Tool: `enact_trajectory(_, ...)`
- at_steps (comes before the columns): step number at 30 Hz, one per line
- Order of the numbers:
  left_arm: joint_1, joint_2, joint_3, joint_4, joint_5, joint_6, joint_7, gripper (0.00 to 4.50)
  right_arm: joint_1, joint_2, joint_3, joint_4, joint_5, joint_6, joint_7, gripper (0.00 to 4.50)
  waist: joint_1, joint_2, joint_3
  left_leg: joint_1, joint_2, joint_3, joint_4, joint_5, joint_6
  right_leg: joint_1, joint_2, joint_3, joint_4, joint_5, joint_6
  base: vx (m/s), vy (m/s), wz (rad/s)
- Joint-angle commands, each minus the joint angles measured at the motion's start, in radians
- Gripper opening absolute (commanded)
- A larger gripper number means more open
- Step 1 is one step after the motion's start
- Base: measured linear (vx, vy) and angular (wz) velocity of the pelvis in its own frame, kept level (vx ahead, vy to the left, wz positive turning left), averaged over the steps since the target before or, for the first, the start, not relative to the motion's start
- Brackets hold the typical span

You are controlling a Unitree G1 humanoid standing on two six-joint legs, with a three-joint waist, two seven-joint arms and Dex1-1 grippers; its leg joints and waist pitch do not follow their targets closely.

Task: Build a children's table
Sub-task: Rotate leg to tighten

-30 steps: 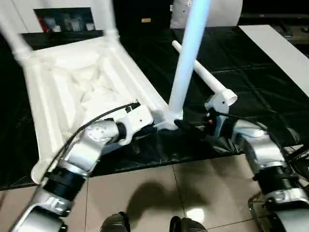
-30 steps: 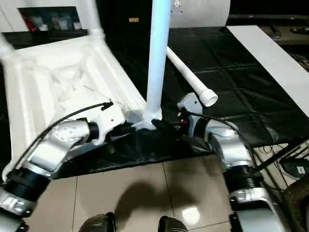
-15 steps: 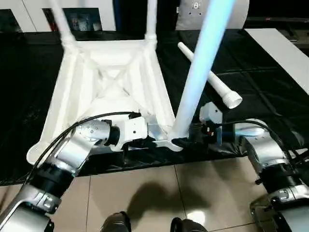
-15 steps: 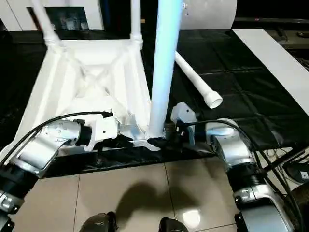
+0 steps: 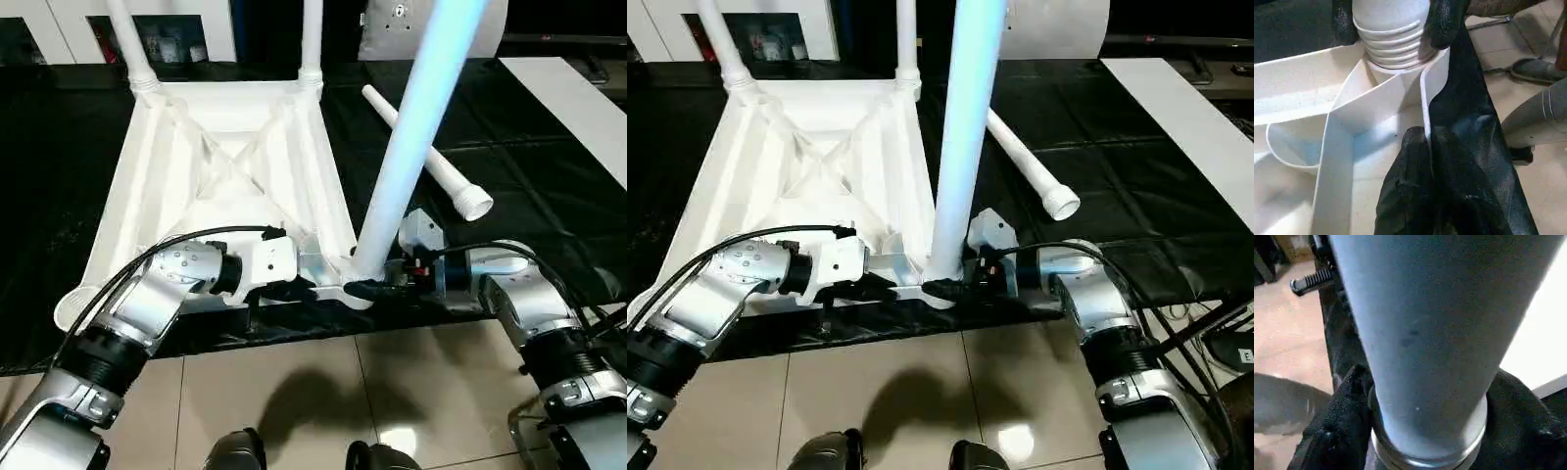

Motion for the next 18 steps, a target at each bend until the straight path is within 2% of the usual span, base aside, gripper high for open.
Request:
enact_trajectory(1,0.029,-0.02,-0.029,-0.041,-0.001,0.033,-0.022,0.0,0.032,0.018,0.009,-0.027,0.034,0.066,0.028,2.78,-0.005,0.001,-0.079,0.026,0.061,-0.02,-0.058,-0.235,0.057,0.045,-0.067,0.044,-0.06,-0.223,-0.248,0.0,0.0,0.0)
enact_trajectory(2,0.043,-0.034,-0.018,-0.068,-0.011,0.073,0.005,0.0,0.044,0.035,0.01,-0.045,0.042,0.105,0.002,2.78,-0.005,0.003,-0.078,0.025,0.061,-0.021,-0.06,-0.239,0.055,0.045,-0.067,0.043,-0.061,-0.232,-0.246,0.0,0.0,0.0)
enact_trajectory(4,0.054,-0.053,-0.009,-0.091,-0.01,0.111,0.046,0.0,0.05,0.057,0.01,-0.052,0.038,0.128,-0.039,2.76,-0.008,0.002,-0.078,0.026,0.062,-0.021,-0.062,-0.242,0.046,0.044,-0.067,0.044,-0.061,-0.236,-0.245,0.0,0.0,0.0)
enact_trajectory(5,0.068,-0.111,0.008,-0.131,-0.007,0.191,0.148,0.0,0.041,0.123,-0.008,-0.031,0.02,0.169,-0.173,2.76,-0.014,0.001,-0.071,0.025,0.059,-0.024,-0.066,-0.278,0.034,0.042,-0.068,0.044,-0.069,-0.3,-0.234,0.0,0.0,0.0)
enact_trajectory(6,0.069,-0.114,0.009,-0.133,-0.007,0.195,0.153,0.0,0.04,0.126,-0.009,-0.03,0.019,0.17,-0.18,2.75,-0.018,0.002,-0.069,0.026,0.061,-0.025,-0.068,-0.293,0.023,0.041,-0.069,0.045,-0.072,-0.331,-0.227,0.0,0.0,0.0)
enact_trajectory(7,0.069,-0.114,0.009,-0.133,-0.007,0.195,0.153,0.0,0.04,0.126,-0.009,-0.03,0.019,0.17,-0.18,2.75,-0.019,0.0,-0.068,0.029,0.056,-0.029,-0.068,-0.33,0.008,0.039,-0.072,0.044,-0.082,-0.416,-0.202,0.0,0.0,0.0)
enact_trajectory(8,0.072,-0.148,0.019,-0.148,-0.002,0.233,0.211,0.0,0.028,0.163,-0.024,-0.009,0.012,0.183,-0.255,2.75,-0.022,-0.001,-0.067,0.027,0.056,-0.032,-0.07,-0.342,0.001,0.041,-0.074,0.043,-0.082,-0.444,-0.189,0.0,0.0,0.0)
enact_trajectory(9,0.072,-0.208,0.034,-0.157,0.003,0.283,0.294,0.0,0.003,0.211,-0.049,0.031,0.002,0.195,-0.363,2.75,-0.033,-0.001,-0.065,0.024,0.058,-0.035,-0.075,-0.348,-0.019,0.04,-0.073,0.043,-0.08,-0.46,-0.182,0.0,0.0,0.0)
enact_trajectory(10,0.069,-0.257,0.045,-0.161,0.007,0.319,0.358,0.0,-0.019,0.249,-0.07,0.064,-0.003,0.208,-0.447,2.75,-0.044,-0.001,-0.065,0.028,0.055,-0.038,-0.072,-0.383,-0.03,0.035,-0.073,0.04,-0.087,-0.504,-0.172,0.0,0.0,0.0)
enact_trajectory(11,0.059,-0.315,0.068,-0.153,0.016,0.353,0.439,0.0,-0.042,0.287,-0.093,0.094,-0.01,0.22,-0.537,2.75,-0.056,-0.002,-0.064,0.022,0.051,-0.042,-0.072,-0.392,-0.036,0.039,-0.074,0.037,-0.09,-0.533,-0.157,0.0,0.0,0.0)
enact_trajectory(13,0.041,-0.379,0.098,-0.133,0.029,0.384,0.533,0.0,-0.069,0.327,-0.118,0.128,-0.018,0.235,-0.639,2.75,-0.07,-0.004,-0.064,0.02,0.047,-0.046,-0.07,-0.406,-0.039,0.038,-0.074,0.032,-0.097,-0.583,-0.129,0.0,0.0,0.0)
enact_trajectory(14,0.022,-0.419,0.12,-0.11,0.048,0.385,0.609,0.0,-0.083,0.347,-0.126,0.147,-0.031,0.227,-0.689,2.75,-0.074,-0.005,-0.066,0.023,0.045,-0.044,-0.066,-0.405,-0.028,0.033,-0.074,0.032,-0.105,-0.594,-0.118,0.0,0.0,0.0)
enact_trajectory(15,0.017,-0.427,0.125,-0.104,0.051,0.385,0.625,0.0,-0.086,0.351,-0.127,0.152,-0.034,0.223,-0.7,2.75,-0.075,-0.004,-0.066,0.025,0.045,-0.043,-0.066,-0.402,-0.023,0.031,-0.074,0.033,-0.108,-0.586,-0.117,0.0,0.0,0.0)
enact_trajectory(17,0.002,-0.453,0.126,-0.089,0.072,0.382,0.668,0.0,-0.099,0.369,-0.139,0.178,-0.047,0.191,-0.757,2.75,-0.07,-0.004,-0.07,0.028,0.046,-0.037,-0.065,-0.379,0.002,0.027,-0.069,0.035,-0.109,-0.511,-0.125,0.0,0.0,0.0)
enact_trajectory(18,-0.001,-0.453,0.117,-0.091,0.083,0.383,0.668,0.0,-0.102,0.377,-0.148,0.185,-0.039,0.179,-0.76,3.1,-0.069,-0.003,-0.072,0.028,0.047,-0.036,-0.065,-0.373,0.008,0.028,-0.069,0.035,-0.108,-0.49,-0.128,0.0,0.0,0.0)
